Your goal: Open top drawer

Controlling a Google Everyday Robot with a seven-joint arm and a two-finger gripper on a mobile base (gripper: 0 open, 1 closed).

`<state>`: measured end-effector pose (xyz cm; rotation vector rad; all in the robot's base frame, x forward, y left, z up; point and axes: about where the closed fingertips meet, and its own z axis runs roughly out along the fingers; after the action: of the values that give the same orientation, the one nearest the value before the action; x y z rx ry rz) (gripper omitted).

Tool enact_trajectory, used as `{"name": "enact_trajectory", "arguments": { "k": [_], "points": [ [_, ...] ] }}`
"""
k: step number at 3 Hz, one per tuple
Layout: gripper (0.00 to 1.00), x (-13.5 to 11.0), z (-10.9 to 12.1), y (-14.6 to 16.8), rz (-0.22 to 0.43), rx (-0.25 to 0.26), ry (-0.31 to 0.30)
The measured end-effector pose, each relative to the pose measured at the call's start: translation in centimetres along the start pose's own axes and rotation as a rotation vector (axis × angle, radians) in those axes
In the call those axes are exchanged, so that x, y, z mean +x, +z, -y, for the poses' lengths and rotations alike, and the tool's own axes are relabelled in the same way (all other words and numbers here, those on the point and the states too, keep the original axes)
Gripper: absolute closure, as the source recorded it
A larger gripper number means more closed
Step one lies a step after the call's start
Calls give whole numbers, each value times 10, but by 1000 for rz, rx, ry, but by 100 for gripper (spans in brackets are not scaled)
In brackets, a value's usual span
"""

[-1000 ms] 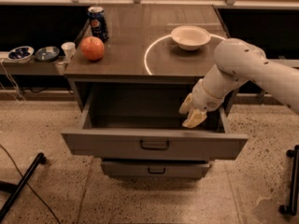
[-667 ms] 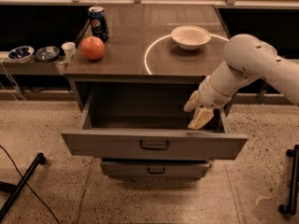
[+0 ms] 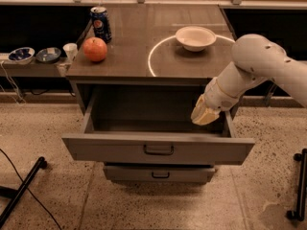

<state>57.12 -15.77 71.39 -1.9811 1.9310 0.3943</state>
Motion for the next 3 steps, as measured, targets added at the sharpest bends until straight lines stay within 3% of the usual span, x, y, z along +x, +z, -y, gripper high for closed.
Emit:
{"name": "enact_trajectory", "arguments": {
  "k": [1,3],
  "points": [
    [96,4,4,8,3,9,10],
    [100,-2,3,59,-43,4,-19]
  ]
}}
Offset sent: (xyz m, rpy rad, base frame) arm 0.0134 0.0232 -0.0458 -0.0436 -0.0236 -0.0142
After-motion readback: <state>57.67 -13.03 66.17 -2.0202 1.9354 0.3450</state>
